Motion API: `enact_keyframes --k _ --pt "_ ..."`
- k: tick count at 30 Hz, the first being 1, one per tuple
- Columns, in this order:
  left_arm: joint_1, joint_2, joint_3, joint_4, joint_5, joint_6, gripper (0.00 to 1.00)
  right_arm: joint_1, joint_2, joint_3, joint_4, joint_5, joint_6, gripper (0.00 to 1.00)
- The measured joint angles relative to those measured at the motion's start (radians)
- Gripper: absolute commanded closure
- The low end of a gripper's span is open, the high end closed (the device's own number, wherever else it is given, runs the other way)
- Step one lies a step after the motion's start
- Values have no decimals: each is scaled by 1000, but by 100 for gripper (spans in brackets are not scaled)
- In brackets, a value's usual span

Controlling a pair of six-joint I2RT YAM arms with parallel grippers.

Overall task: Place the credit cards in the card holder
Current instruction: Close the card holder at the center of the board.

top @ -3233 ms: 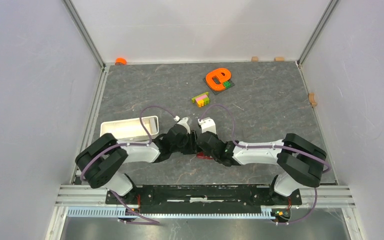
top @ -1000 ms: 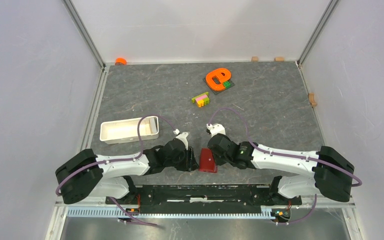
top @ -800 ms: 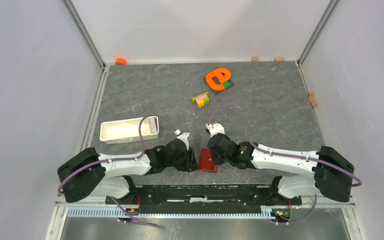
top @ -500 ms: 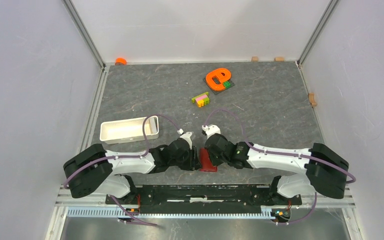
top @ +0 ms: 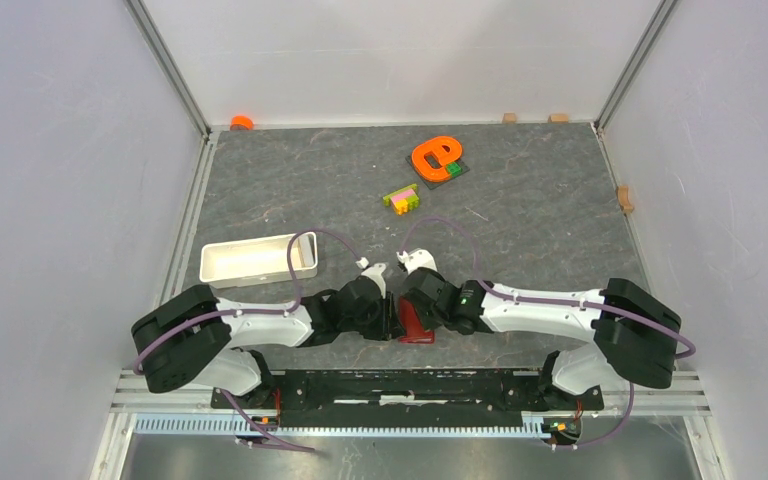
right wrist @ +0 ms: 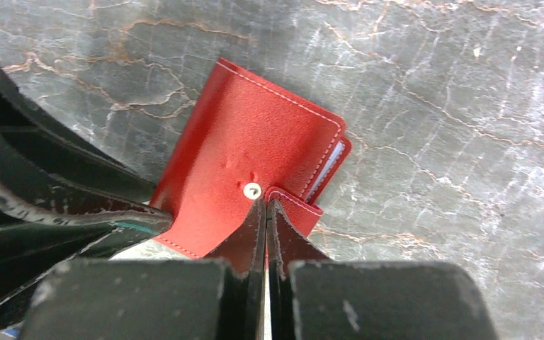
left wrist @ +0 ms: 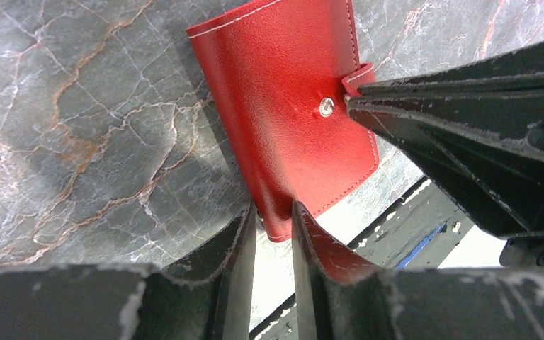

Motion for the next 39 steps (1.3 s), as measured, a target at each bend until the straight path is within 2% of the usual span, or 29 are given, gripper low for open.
enact_keyframes --k 6,7,10,12,15,17,20,22,23,27,29,33,38,39 --pt "-3 19 -16 68 0 -2 69 -1 0 9 -26 37 0 100" --pt "-3 32 -18 93 4 -4 69 -2 0 9 -26 38 -1 98" --pt "-4 66 -18 160 13 -9 67 -5 -1 9 -26 38 -4 85" --pt "-4 67 -24 180 16 -10 58 -11 -7 9 -26 37 -10 72" --pt "-5 34 -43 180 12 -11 51 -24 -49 9 -31 36 -28 49" --pt "-5 -26 -49 138 8 -8 37 -34 -95 9 -34 37 -40 38" --pt "-4 -128 -24 32 4 23 14 -57 -188 9 -32 30 -80 31" --pt "0 -177 26 -68 8 61 3 -73 -241 9 -27 10 -117 26" --pt "7 -194 66 -132 18 82 0 -82 -264 9 -23 -4 -140 25" --pt "81 -217 238 -343 91 179 0 -107 -355 -11 24 -61 -238 16" --pt "141 -217 303 -418 131 224 0 -112 -422 -56 81 -96 -289 15" --pt "244 -204 360 -504 166 293 0 -121 -529 -151 148 -129 -358 22" --pt "270 -119 365 -502 222 304 4 -129 -508 -173 147 -138 -378 34" --pt "270 -103 348 -483 243 302 6 -130 -496 -173 141 -144 -377 40"
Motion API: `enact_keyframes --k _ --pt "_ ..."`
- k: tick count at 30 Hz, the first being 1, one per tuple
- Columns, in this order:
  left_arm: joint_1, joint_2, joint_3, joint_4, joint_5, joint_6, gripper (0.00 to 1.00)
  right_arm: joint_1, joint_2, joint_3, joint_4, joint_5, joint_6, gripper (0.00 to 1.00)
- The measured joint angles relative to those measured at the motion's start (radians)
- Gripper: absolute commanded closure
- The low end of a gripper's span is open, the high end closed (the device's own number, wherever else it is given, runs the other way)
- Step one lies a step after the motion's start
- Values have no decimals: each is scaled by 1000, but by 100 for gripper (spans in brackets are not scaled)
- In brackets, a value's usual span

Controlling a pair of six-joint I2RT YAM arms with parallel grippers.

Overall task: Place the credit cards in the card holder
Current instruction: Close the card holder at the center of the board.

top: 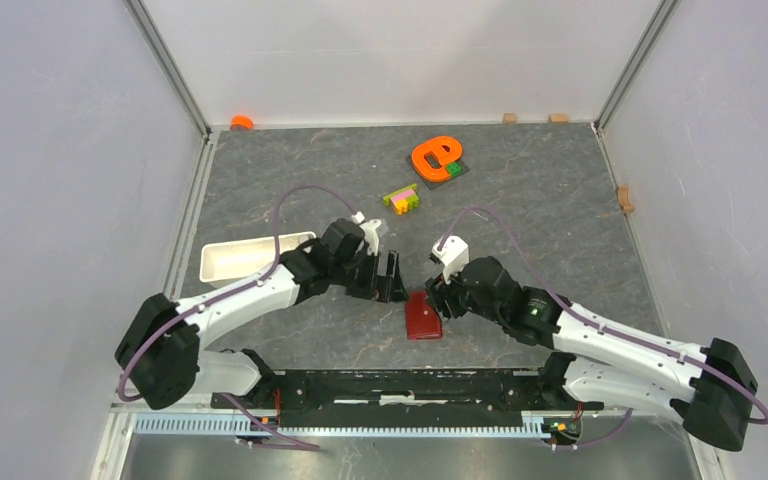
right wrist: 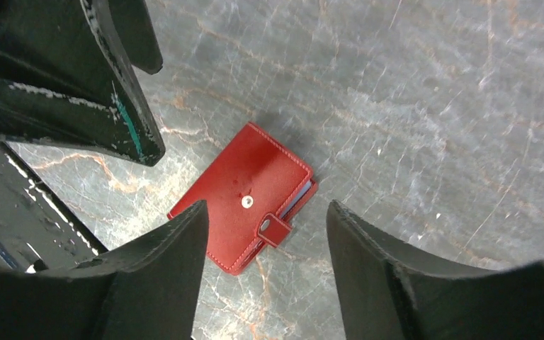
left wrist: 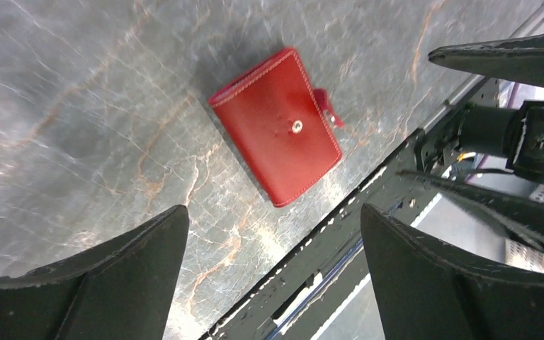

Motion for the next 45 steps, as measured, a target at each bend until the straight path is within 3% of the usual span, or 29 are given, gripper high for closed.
enact_keyframes --k 2,4,10,16,38,45 --pt "0 29 -34 31 39 -12 10 0 22 1 -20 -4 8 53" --pt "0 65 -63 60 78 -31 14 0 54 6 -56 -11 29 60" --pt "-3 146 -125 154 172 -88 27 0 187 41 -169 -48 119 64" --pt "-29 185 -133 193 214 -125 32 -1 251 106 -221 -45 157 68" --pt "-38 185 -133 210 230 -128 37 -11 328 140 -235 -28 193 85" --pt "-39 185 -133 210 230 -128 37 -11 337 140 -238 -26 195 100"
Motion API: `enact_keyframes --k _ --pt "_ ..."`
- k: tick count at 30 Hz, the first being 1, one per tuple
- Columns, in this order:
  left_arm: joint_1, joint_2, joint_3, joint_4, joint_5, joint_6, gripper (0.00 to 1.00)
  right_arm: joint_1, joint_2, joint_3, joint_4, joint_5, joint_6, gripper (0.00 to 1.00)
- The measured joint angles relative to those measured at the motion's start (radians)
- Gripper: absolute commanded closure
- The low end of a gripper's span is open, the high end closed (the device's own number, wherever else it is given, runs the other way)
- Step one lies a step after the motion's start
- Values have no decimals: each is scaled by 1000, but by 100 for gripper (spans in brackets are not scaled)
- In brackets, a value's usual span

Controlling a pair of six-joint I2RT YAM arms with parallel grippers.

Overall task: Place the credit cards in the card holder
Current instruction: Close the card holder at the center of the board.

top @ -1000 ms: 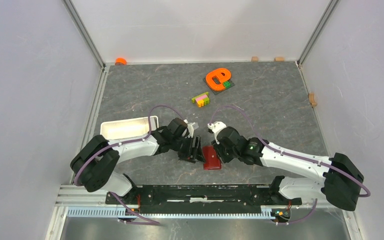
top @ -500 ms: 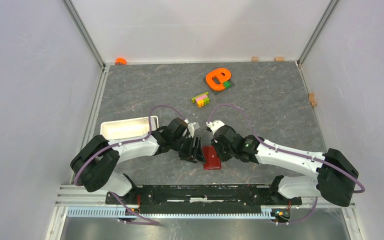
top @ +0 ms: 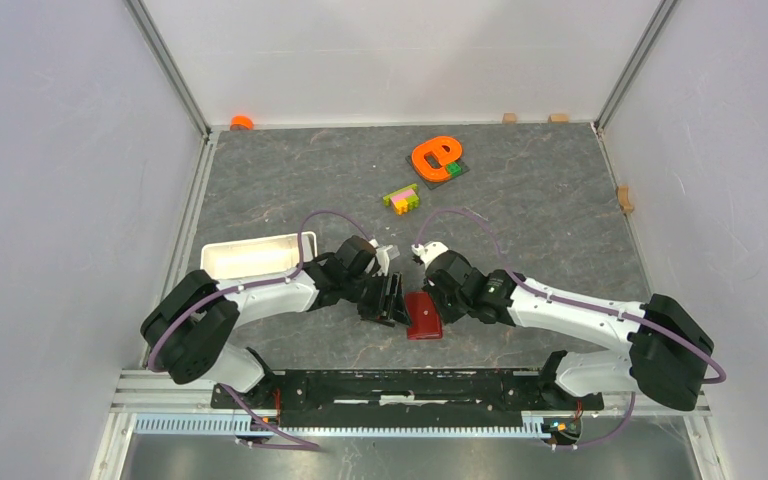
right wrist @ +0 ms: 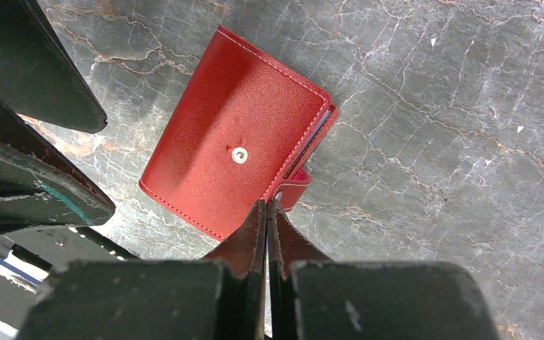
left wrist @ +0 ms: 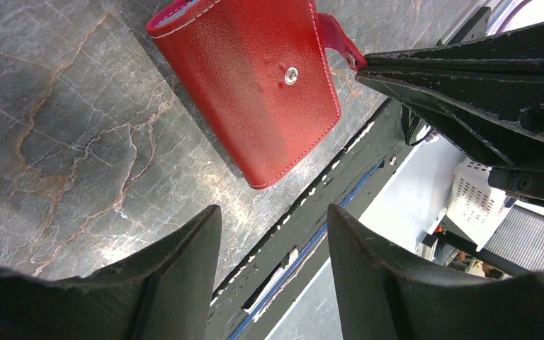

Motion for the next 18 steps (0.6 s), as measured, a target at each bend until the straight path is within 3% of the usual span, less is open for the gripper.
enact_keyframes --k 12,18 --pt "-4 31 0 0 0 0 39 -1 -10 -12 52 -30 -46 100" --pt "-8 65 0 1 4 0 45 -1 4 -16 94 -64 -75 100"
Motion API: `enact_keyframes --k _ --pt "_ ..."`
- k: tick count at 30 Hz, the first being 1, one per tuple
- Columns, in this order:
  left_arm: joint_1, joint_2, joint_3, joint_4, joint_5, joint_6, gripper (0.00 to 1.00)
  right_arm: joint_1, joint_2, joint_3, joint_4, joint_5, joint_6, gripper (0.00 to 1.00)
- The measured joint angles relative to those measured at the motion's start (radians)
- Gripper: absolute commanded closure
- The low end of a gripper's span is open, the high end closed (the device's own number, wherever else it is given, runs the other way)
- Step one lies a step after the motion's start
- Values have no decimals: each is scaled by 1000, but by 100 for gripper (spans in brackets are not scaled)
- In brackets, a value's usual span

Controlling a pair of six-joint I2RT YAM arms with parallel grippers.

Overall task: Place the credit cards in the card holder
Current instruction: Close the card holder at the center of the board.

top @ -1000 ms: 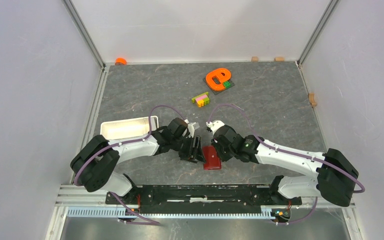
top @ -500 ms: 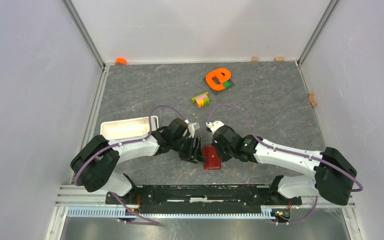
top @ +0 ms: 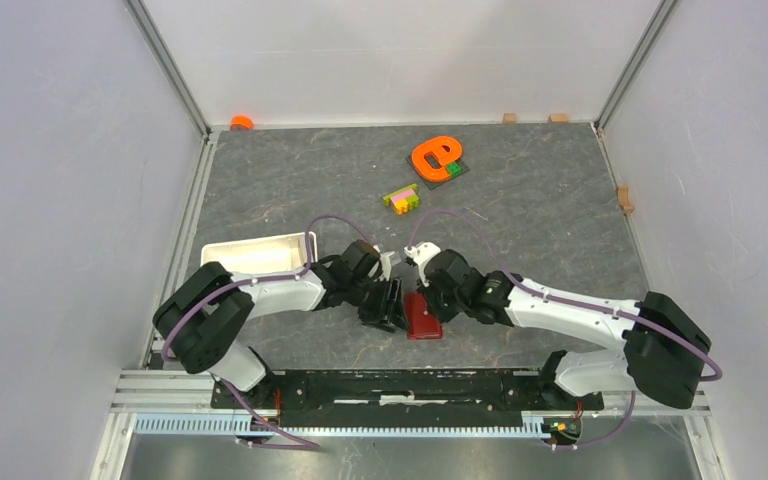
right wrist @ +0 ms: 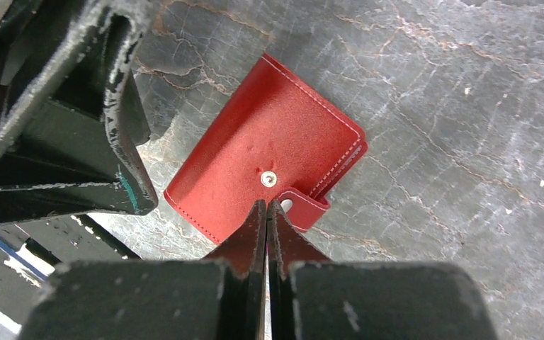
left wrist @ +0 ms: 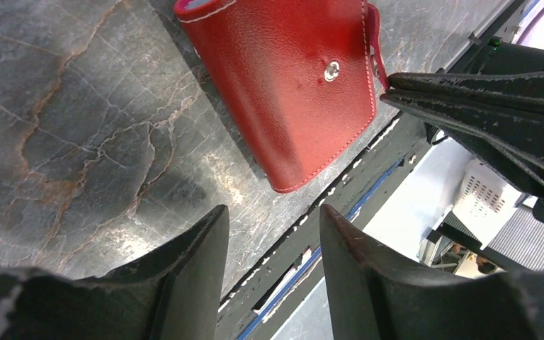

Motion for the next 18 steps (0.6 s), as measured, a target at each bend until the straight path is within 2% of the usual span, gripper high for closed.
enact_keyframes --k 16,18 --pt "0 37 11 1 0 0 47 -2 65 0 21 6 -20 100" --pt "0 41 15 1 0 0 45 -2 58 0 14 12 -19 91"
